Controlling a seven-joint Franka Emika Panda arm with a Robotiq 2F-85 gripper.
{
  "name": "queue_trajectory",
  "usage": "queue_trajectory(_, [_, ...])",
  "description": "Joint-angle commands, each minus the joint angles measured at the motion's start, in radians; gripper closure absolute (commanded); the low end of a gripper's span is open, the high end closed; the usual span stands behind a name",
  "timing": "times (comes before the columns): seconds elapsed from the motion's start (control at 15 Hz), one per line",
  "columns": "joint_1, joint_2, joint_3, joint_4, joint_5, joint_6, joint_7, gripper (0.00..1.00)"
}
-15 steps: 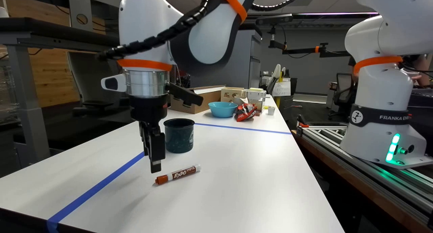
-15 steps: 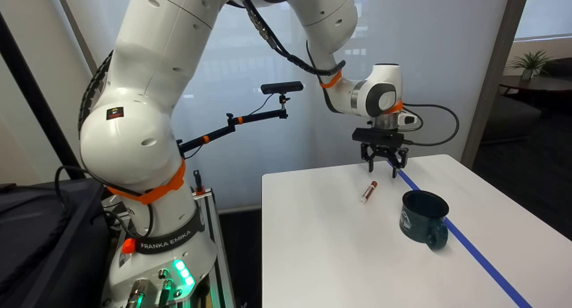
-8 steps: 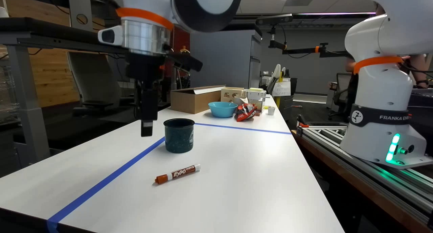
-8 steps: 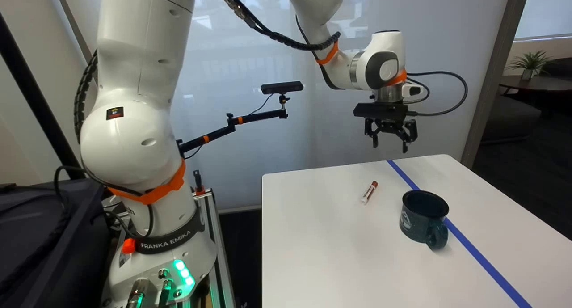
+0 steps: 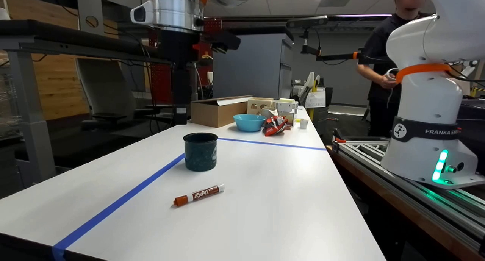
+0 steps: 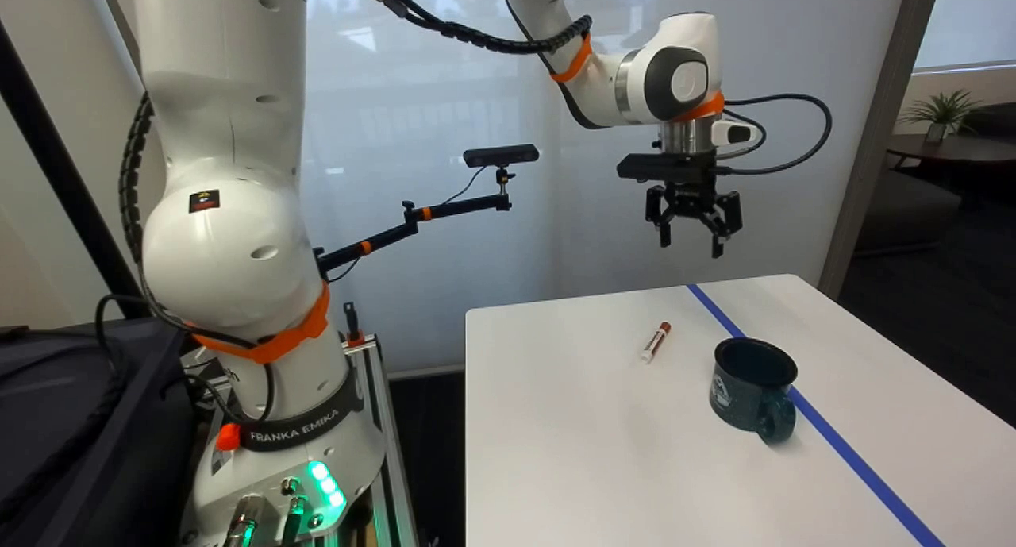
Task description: Remove the marker from the mug cup
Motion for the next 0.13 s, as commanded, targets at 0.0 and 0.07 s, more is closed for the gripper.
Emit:
queue_trajectory(0.0, [-0.012,0.007,0.012,0.003,-0.004,-0.001,0.002,0.00])
queue_trajectory(0.07, [-0.012,0.012,0.012,0.005,-0.004,0.000,0.002,0.00])
